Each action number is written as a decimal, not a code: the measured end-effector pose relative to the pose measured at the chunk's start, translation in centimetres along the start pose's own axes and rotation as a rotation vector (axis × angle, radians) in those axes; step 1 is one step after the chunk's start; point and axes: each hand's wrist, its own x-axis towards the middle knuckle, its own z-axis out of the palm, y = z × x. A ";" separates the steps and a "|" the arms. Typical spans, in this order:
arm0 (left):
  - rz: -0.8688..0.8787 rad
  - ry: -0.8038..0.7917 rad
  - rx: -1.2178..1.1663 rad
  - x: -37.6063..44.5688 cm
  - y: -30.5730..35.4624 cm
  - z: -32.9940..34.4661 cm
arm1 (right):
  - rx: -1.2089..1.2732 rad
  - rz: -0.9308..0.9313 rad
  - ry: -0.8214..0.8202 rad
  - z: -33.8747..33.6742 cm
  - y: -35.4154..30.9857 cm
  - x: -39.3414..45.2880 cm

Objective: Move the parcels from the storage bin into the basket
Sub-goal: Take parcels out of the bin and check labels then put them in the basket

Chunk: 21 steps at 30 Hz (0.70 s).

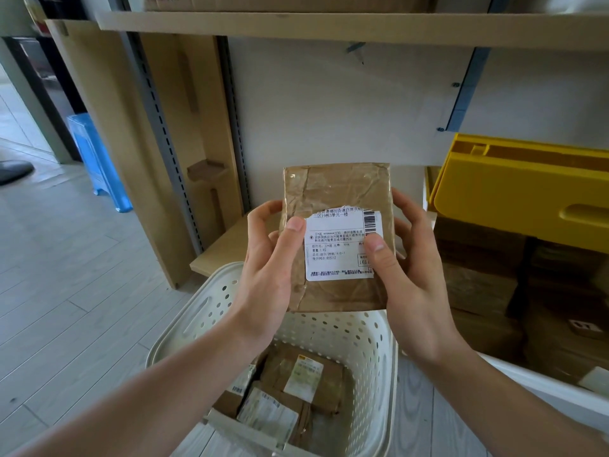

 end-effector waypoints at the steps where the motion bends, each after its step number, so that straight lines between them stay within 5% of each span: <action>1: 0.003 0.004 0.001 0.0 0.0 0.0 | -0.001 -0.001 -0.001 0.0 0.0 0.0; 7: 0.028 -0.002 0.018 0.2 -0.3 -0.5 | -0.045 0.037 -0.010 0.1 0.4 0.0; 13: 0.060 -0.075 0.119 0.1 -1.8 -1.2 | 0.047 0.309 -0.029 -0.3 1.4 0.6; 21: -0.160 -0.156 0.152 0.0 -2.6 -3.1 | -0.080 0.475 -0.138 -1.2 3.4 0.3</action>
